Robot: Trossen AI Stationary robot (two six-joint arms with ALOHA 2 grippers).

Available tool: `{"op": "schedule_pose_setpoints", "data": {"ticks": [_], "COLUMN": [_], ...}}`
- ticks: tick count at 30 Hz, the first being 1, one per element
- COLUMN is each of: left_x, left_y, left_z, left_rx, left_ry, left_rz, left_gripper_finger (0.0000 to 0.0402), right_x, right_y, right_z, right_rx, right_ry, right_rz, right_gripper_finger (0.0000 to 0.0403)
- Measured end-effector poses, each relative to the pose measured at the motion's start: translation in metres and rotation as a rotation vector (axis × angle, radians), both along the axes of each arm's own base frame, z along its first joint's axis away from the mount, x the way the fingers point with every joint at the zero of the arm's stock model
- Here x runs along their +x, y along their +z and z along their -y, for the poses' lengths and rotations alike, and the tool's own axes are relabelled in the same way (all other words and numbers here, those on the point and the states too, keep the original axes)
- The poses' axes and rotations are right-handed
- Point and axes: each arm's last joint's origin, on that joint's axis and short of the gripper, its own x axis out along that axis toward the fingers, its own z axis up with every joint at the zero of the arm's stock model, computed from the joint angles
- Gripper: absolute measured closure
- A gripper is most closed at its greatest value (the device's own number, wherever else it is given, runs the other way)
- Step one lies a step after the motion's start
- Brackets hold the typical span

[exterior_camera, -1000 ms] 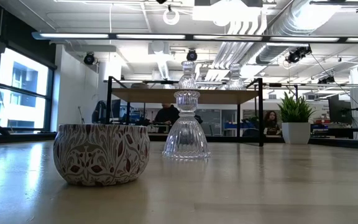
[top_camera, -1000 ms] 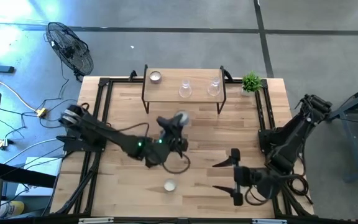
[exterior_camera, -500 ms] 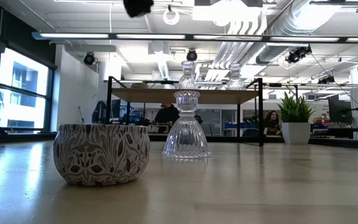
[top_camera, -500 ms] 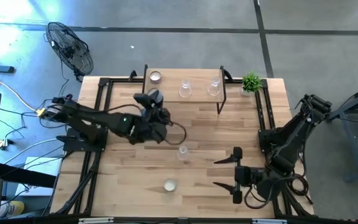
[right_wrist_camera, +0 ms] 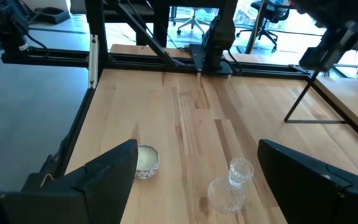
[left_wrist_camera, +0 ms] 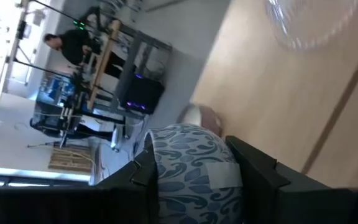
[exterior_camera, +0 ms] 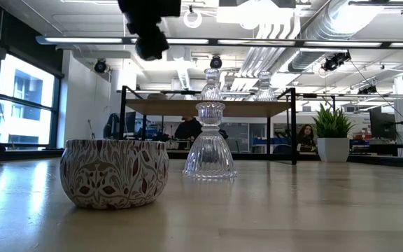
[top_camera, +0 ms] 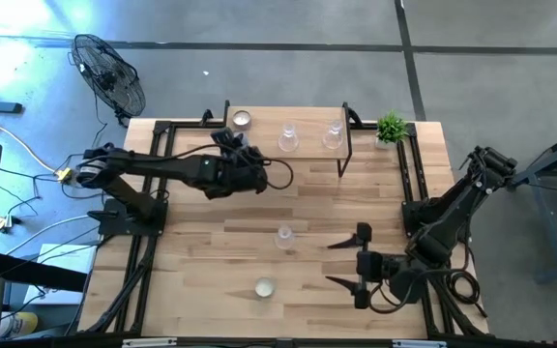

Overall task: Pick & Place candle stick holders
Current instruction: Put the blue patterned scented candle on the shelf

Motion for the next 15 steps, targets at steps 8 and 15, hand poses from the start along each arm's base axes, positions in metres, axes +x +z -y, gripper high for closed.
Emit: {"op": "schedule_pose_setpoints", "data": {"ticks": [8,15], "left_x": [-0.002,0.002], "left_y": [-0.022,-0.037], "left_z": [-0.02,-0.035], "left_rx": [-0.028,-0.09], "left_ry": [0.02,-0.012], "left_rz": [-0.066,-0.028], "left_gripper_finger": [0.0253,0.0251], "right_x": [0.001,0.001], "right_y": [0.0,0.0], "right_z": [0.001,0.001], "right_rx": [-0.008,-0.011], "right_ry": [-0.002,-0.001], "right_rz": [-0.001,-0.002], "right_gripper_finger": [0.0078,0.0078]}}
